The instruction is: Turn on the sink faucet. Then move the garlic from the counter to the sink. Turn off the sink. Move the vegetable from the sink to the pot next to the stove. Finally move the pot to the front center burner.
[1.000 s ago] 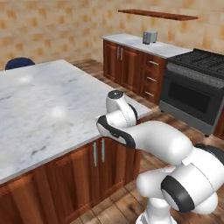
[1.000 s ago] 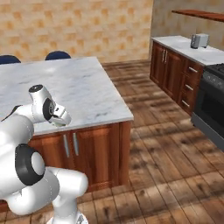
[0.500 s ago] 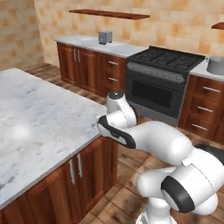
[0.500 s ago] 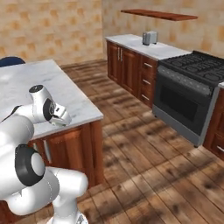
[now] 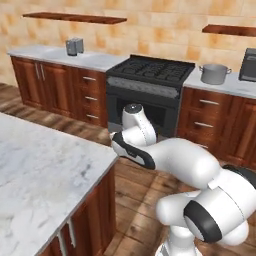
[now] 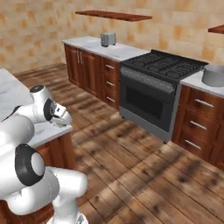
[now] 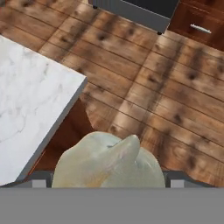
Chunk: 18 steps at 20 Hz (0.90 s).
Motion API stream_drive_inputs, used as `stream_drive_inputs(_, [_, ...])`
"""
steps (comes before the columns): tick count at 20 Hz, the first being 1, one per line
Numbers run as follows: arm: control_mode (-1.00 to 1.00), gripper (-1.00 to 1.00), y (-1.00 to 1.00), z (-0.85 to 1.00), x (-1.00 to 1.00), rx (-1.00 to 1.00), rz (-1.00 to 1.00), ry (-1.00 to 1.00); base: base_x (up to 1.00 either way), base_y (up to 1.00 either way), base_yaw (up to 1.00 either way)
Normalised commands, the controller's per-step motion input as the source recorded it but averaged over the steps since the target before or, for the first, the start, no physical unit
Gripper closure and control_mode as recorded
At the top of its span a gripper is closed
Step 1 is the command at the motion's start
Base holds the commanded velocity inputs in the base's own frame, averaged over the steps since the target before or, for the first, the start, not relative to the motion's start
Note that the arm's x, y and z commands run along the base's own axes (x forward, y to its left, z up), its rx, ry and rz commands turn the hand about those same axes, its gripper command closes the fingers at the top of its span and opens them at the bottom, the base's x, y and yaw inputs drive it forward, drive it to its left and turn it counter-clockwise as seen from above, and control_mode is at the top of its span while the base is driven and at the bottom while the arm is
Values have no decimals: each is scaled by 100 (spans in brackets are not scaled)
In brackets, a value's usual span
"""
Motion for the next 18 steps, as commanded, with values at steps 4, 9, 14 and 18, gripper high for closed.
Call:
stream_drive_inputs(4, [100,100,0,0,0,0,0,0,71,-3,-37])
stream_drive_inputs(9, [100,100,0,0,0,0,0,0,70,-14,-33])
stream_drive_inputs(14, [100,100,0,0,0,0,0,0,71,-6,-33])
stream_drive_inputs(18, [100,100,0,0,0,0,0,0,74,3,-34])
